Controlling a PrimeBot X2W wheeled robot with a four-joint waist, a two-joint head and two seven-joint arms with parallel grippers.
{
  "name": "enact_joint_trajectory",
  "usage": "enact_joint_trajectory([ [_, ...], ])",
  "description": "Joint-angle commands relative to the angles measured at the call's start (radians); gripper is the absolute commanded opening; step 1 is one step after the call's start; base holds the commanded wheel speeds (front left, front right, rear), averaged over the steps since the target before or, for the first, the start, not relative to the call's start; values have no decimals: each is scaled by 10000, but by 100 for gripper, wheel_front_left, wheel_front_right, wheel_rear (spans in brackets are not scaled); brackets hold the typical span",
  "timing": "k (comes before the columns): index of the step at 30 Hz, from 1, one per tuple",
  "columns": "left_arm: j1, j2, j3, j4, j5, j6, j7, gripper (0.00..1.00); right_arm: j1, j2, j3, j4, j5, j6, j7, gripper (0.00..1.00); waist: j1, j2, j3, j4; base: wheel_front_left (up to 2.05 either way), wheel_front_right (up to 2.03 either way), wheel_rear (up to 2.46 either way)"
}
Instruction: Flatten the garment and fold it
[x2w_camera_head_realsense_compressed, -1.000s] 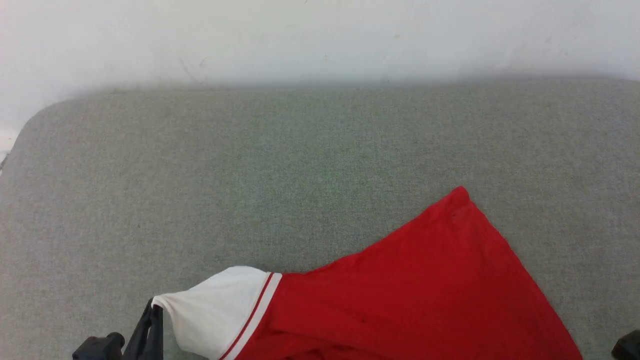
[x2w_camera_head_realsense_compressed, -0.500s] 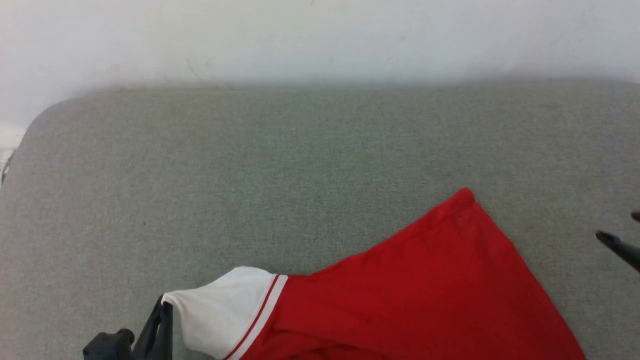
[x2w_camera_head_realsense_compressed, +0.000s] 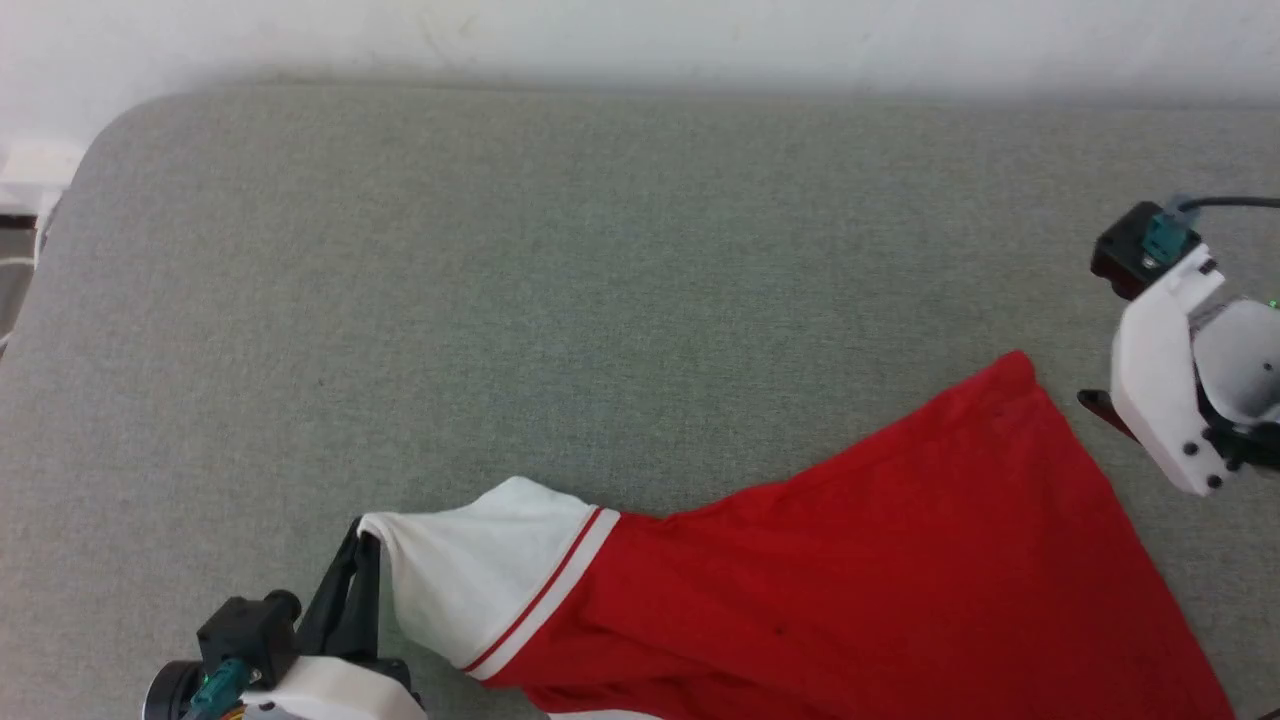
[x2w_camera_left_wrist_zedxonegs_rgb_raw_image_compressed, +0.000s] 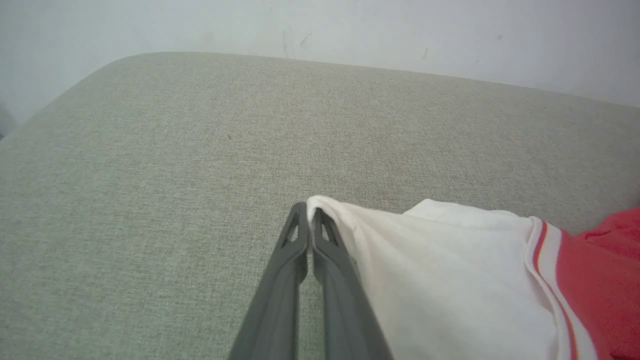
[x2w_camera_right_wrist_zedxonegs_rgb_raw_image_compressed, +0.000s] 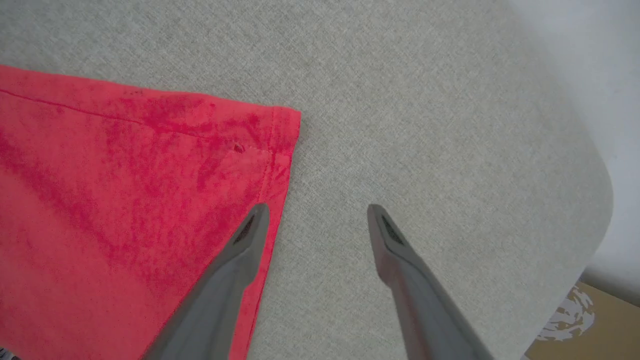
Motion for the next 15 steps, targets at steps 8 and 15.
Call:
enact_joint_trajectory([
  [8,-608,-239,-146,276,140,-163,-151,0,-1067,1124,1418,2586,-145,-7,-813,100,-2,0,788,608,0,0,0],
  [15,-708,-335,-127,443,170,-194,-192,0,-756,1282,2591,3465,496,-7,-1271,100,-2,0,831,586,0,0,0],
])
